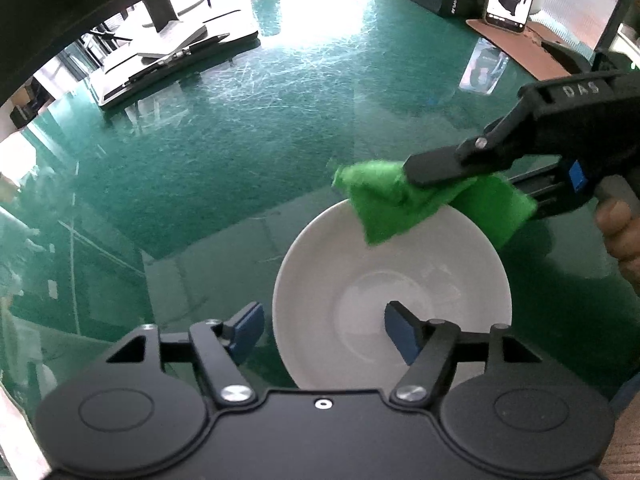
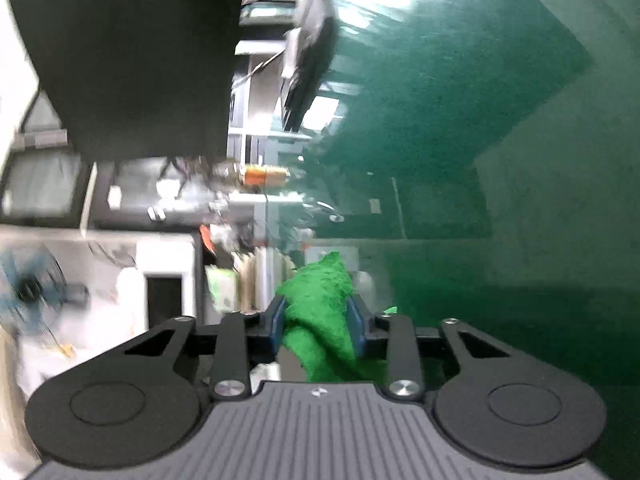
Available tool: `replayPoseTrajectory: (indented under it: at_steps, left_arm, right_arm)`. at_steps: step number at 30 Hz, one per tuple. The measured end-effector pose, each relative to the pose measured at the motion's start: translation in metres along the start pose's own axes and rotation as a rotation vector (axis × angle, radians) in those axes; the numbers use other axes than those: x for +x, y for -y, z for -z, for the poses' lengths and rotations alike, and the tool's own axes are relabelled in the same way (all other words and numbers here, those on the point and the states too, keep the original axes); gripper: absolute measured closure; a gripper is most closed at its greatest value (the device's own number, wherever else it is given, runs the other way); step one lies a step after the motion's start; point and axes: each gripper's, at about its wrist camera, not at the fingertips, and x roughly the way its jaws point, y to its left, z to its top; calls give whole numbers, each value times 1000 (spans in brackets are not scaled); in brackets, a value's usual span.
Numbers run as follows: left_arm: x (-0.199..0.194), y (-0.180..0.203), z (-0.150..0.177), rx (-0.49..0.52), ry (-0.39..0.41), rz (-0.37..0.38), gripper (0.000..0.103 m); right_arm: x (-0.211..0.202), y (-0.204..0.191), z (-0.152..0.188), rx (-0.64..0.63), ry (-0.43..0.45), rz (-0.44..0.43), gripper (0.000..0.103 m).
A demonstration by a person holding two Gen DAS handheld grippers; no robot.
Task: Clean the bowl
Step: 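Rotate the bowl with the left gripper while the right gripper wipes its rim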
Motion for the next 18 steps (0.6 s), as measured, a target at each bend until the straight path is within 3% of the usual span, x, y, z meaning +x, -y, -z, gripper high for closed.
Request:
replayPoseTrajectory:
  at_steps: [4,8,15,18]
  left_arm:
    - [1,3,-2,9,3,2,34]
    - [2,5,-3,13,7,21,33]
    - [4,6,-4,17,9,18,26]
    - [4,6,-5,20,5,14,23]
  right_arm:
    - [-7,0,8,13,-8,47,88]
    - [-3,-5,8,2,-5,34,88]
    - [39,-16,-8,-3,-26,-14,88]
    - [31,-11,-7,26,-26,-26,88]
